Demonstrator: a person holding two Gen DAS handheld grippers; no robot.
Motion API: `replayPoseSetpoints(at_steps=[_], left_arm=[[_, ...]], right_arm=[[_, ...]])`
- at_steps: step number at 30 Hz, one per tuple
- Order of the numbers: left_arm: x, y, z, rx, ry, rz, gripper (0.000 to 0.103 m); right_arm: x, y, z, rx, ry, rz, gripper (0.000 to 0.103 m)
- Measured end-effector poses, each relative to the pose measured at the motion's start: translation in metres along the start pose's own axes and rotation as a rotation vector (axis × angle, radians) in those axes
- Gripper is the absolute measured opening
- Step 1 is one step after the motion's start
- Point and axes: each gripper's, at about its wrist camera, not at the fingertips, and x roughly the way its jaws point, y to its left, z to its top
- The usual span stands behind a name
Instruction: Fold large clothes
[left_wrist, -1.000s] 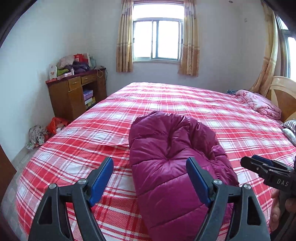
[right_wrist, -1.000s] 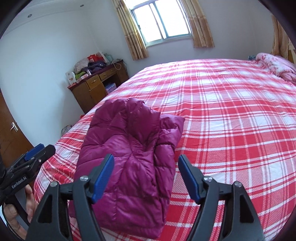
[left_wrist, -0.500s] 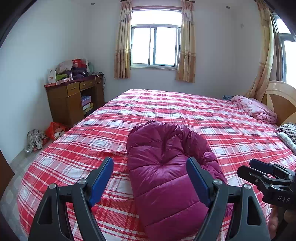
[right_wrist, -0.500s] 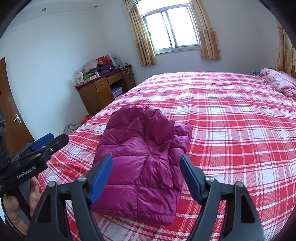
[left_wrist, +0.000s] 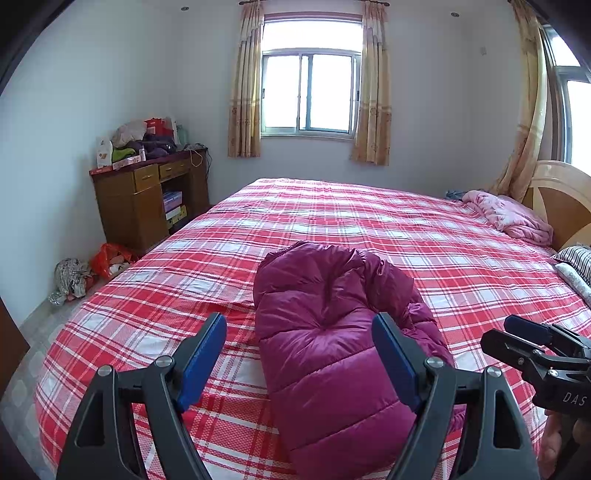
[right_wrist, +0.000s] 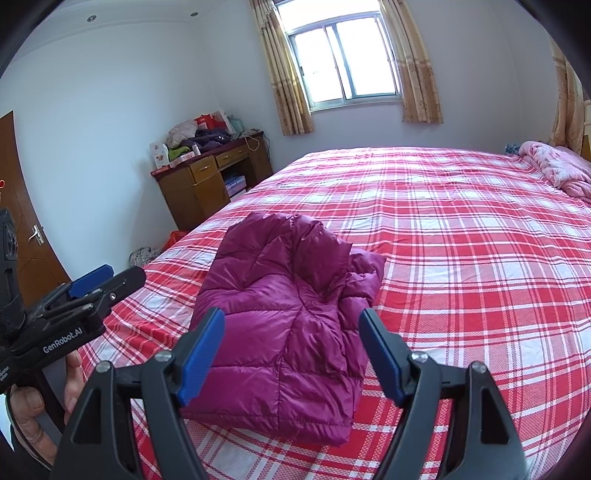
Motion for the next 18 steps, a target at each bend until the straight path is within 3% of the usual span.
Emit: replayPoseSetpoints(at_steps=[18], left_arm=[[0.0041,0.0029,-0.0011,-0.006,0.025,0.025,0.082]], right_arm=[[-0.0078,0.0079,0.0032,-0.030,-0.034,-0.003,0.085]])
